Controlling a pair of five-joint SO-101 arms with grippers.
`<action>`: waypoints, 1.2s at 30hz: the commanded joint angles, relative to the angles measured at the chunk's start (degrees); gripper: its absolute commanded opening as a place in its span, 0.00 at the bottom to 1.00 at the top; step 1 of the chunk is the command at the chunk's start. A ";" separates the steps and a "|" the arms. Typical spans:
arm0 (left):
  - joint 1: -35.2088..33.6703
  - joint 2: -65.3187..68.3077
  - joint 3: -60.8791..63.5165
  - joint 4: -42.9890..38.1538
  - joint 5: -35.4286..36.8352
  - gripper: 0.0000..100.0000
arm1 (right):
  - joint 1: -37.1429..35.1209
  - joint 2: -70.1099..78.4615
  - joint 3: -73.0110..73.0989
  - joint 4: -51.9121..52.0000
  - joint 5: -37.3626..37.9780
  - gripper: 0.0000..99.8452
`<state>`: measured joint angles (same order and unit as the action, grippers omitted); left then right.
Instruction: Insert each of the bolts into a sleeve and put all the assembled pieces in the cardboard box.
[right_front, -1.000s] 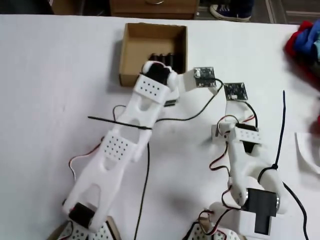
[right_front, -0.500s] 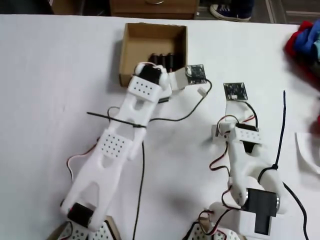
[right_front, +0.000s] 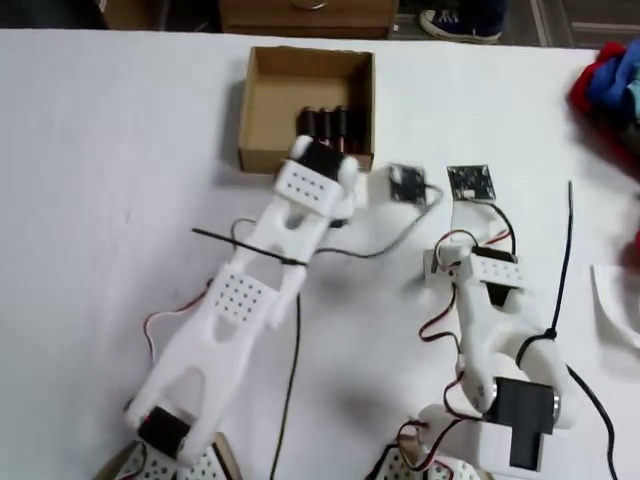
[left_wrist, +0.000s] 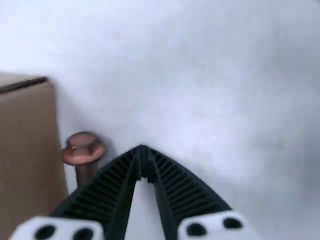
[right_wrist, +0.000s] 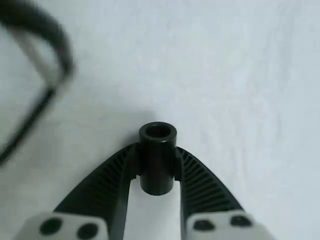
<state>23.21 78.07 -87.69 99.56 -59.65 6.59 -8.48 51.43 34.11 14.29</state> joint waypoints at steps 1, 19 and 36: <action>2.37 -0.53 -1.10 2.73 0.97 0.02 | 0.57 -2.24 -0.70 -0.75 -0.53 0.02; -2.73 -7.65 -0.57 -2.90 7.65 0.21 | 0.57 -2.24 -0.70 -0.75 -0.53 0.02; -4.92 -2.81 -0.48 -13.98 7.65 0.17 | 0.57 -2.24 -0.70 -0.75 -0.53 0.02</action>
<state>18.81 75.69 -87.78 86.73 -52.26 6.68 -8.48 51.43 34.11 14.29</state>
